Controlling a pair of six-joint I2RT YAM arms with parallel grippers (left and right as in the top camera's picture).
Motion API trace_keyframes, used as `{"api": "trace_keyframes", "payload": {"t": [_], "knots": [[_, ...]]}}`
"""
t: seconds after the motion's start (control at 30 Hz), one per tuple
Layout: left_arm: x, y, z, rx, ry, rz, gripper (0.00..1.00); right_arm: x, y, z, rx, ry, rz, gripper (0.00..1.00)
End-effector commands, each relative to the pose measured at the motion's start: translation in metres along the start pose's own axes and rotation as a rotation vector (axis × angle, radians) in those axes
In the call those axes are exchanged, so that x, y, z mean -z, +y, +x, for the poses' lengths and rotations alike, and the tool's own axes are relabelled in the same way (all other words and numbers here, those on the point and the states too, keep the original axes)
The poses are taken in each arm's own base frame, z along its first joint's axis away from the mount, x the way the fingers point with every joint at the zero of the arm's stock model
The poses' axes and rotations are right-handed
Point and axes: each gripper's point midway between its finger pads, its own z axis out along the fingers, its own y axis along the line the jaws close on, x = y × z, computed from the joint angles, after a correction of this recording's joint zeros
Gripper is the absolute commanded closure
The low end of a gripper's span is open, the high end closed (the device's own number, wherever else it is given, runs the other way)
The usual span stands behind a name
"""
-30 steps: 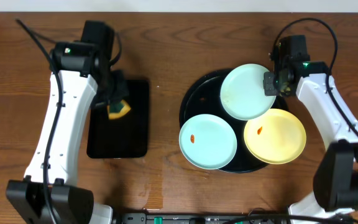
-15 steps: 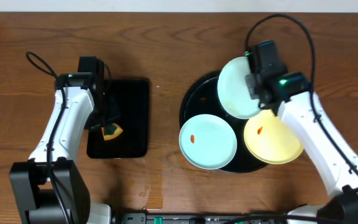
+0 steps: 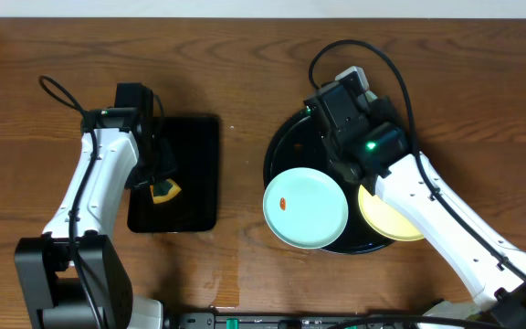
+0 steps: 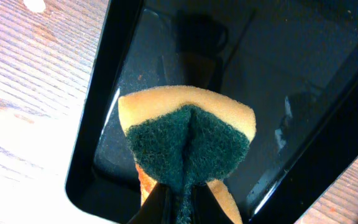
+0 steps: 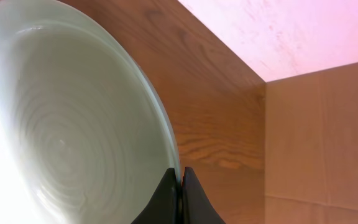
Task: Clean dirty plates on tray and stack at the side
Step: 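Lift the blue plate with the right gripper and place it right of the tray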
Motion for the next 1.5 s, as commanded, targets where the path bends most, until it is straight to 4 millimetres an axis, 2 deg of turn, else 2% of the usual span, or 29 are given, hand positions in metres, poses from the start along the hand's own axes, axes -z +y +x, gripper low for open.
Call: {"api": "trace_keyframes", "payload": {"t": [0.0,0.43,1.2,1.33,1.47], "knots": [[0.003,0.002,0.001,-0.016,-0.008,-0.002,0.92,0.006,-0.015,-0.001,-0.005,-0.011,0.062,0.99],[0.003,0.002,0.004,-0.017,0.002,-0.006,0.92,0.012,-0.018,-0.002,0.012,-0.020,0.109,0.99],[0.003,0.002,0.004,-0.017,0.002,-0.005,0.92,0.012,-0.018,-0.002,0.004,-0.019,0.109,0.99],[0.003,0.002,0.004,-0.017,0.003,-0.004,0.92,0.007,-0.020,0.002,-0.057,-0.006,0.099,0.99],[0.003,-0.001,0.005,-0.017,0.009,0.012,0.92,-0.006,-0.011,0.010,-0.148,0.034,-0.013,0.99]]}}
